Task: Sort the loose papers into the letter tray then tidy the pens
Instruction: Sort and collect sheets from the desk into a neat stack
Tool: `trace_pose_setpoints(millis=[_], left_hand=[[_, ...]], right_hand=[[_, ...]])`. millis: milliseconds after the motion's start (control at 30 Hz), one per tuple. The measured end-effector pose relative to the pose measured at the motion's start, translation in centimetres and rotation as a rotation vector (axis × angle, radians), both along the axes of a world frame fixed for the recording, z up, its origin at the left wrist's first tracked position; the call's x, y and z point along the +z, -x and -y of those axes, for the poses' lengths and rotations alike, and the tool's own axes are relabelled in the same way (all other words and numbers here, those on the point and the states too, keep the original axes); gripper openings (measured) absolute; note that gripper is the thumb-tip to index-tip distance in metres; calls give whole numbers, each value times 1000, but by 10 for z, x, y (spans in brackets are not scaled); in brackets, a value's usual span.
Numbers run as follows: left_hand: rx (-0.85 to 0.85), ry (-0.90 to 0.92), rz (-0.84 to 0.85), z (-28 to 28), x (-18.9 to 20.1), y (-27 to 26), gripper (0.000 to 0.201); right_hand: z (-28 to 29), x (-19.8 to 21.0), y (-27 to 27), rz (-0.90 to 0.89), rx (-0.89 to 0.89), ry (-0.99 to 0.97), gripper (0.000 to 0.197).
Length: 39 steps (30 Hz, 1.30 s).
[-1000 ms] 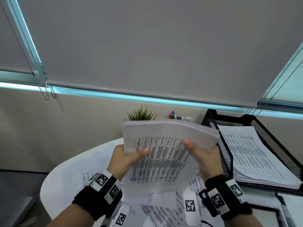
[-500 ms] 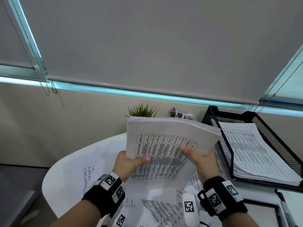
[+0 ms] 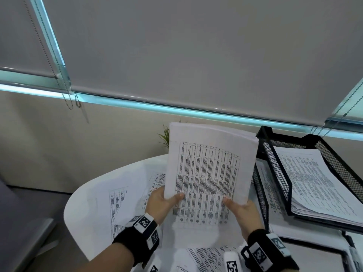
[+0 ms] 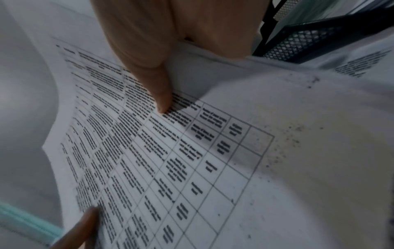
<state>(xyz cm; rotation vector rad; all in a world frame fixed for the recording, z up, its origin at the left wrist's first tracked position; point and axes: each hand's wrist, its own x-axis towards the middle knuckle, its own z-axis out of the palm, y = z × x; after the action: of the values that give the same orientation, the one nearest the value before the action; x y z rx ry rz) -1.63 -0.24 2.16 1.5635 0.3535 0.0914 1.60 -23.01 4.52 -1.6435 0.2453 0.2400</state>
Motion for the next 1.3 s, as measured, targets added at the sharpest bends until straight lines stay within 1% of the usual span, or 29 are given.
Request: trace_pose_setpoints(millis=[33, 67, 100, 133, 167, 200, 233, 267, 333, 367, 400, 467, 500, 533, 567, 600, 633, 667, 700, 767, 833, 867, 933, 1000, 1100, 1167, 1233, 1267, 1300], left_hand=[[23, 8, -24, -5, -5, 2, 11], [62, -21, -67, -13, -14, 2, 16], [113, -86, -110, -23, -23, 3, 20], [156, -231, -185, -34, -33, 2, 22], [172, -429, -294, -47, -42, 2, 26], [168, -630, -428, -58, -49, 3, 41], [162, -763, -560, -68, -55, 4, 57], [171, -824, -674, -75, -59, 5, 71], [203, -863, -798, -81, -64, 7, 84], [208, -883, -821, -82, -64, 7, 86], [200, -880, -841, -84, -68, 4, 88], [190, -809, -893, -89, -71, -4, 91], [176, -757, -915, -91, -71, -7, 92], [162, -706, -919, -93, -72, -11, 92], [137, -656, -904, -95, -74, -13, 90], [113, -620, -878, -97, -75, -14, 87], [93, -610, -863, -99, -75, -14, 82], [69, -634, -859, -101, -75, -14, 73], [37, -685, -874, -102, -74, -13, 63], [4, -766, -919, -103, -70, -13, 56], [11, -756, -916, -102, -67, -12, 57], [23, -722, -887, -101, -67, -13, 59], [63, -602, -814, -100, -69, -14, 65], [76, -541, -754, -99, -69, -12, 61], [25, -537, -638, -97, -62, -8, 38], [37, -490, -523, -99, -55, -6, 35], [40, -426, -408, -101, -48, -4, 35], [18, -388, -364, -102, -43, -3, 33], [-18, -351, -329, -103, -37, -1, 31]], right_hand=[[5, -7, 0, -16, -8, 9, 66], [12, -14, -1, -29, -6, 22, 74], [16, -16, -1, -42, -1, 44, 67], [18, -16, 1, -55, 6, 59, 54], [23, -16, 3, -55, 8, 68, 42], [26, -14, 5, -46, 4, 86, 33], [31, -15, 7, -36, 8, 103, 27], [35, -16, 8, -36, 14, 119, 25], [40, -14, 11, -25, 1, 152, 30], [43, -14, 12, -5, 1, 158, 35], [45, -16, 13, 5, -2, 167, 47], [51, -21, 13, -4, -1, 215, 96], [55, -25, 12, -21, -9, 208, 113], [57, -27, 11, -50, -18, 189, 114], [59, -26, 12, -60, -12, 176, 103], [58, -21, 13, -48, -6, 179, 83], [58, -17, 13, -19, -10, 183, 57], [62, -16, 11, 2, -21, 195, 37], [66, -15, 9, 9, -27, 206, 30], [70, -13, 7, 4, -18, 215, 37], [74, -14, 3, -17, -16, 214, 51], [76, -15, 1, -37, -19, 224, 52], [78, -15, -2, -38, -23, 265, 32], [83, -18, -7, -50, -16, 299, 22], [83, -15, -10, -74, 12, 327, 23], [83, -10, -13, -105, 34, 336, 23], [85, -5, -15, -89, 62, 320, 21], [85, -2, -16, -76, 68, 323, 27], [85, -1, -18, -72, 90, 343, 39]])
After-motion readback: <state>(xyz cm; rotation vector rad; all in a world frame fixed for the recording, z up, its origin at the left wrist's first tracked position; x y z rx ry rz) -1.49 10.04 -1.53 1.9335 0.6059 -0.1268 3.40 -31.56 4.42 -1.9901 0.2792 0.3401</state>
